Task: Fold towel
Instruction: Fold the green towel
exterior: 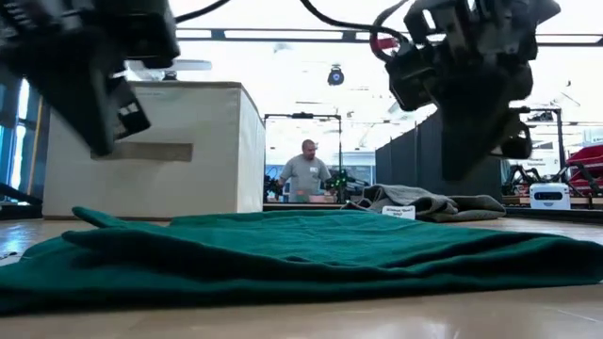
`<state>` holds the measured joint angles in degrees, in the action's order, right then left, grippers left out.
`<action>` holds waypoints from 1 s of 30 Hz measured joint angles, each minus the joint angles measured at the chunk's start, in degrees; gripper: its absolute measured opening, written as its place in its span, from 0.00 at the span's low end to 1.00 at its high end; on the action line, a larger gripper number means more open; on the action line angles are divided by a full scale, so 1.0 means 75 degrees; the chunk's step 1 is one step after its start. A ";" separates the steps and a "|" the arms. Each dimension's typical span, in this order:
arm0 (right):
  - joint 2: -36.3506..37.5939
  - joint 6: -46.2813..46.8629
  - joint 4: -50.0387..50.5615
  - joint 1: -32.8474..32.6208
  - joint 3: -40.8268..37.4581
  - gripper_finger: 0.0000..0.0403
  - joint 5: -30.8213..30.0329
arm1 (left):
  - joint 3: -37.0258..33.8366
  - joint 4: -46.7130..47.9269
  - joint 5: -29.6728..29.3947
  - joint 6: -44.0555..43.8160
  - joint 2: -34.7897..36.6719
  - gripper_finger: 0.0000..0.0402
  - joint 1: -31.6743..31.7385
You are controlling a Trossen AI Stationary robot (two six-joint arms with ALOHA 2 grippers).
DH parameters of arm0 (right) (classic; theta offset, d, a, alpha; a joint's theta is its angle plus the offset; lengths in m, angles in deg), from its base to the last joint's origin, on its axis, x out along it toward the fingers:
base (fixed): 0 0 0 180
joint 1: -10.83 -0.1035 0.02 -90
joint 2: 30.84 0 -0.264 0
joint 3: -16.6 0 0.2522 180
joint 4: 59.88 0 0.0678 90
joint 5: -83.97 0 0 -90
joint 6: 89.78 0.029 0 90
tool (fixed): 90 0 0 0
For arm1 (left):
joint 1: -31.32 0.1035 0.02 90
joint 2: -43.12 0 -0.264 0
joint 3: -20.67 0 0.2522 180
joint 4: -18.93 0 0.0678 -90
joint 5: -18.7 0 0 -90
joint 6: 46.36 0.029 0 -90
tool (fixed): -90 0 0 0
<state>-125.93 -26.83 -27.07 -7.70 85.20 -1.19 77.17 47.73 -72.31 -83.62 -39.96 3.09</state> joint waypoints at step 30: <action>-0.0003 -0.6868 0.0677 0.1653 0.0144 0.00 -0.0142 | -0.0877 -0.0890 -0.2649 -0.2713 0.0045 0.04 0.0107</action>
<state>-125.95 -78.35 -22.00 4.70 86.28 -2.26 70.59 41.05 -92.18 -103.97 -39.62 3.89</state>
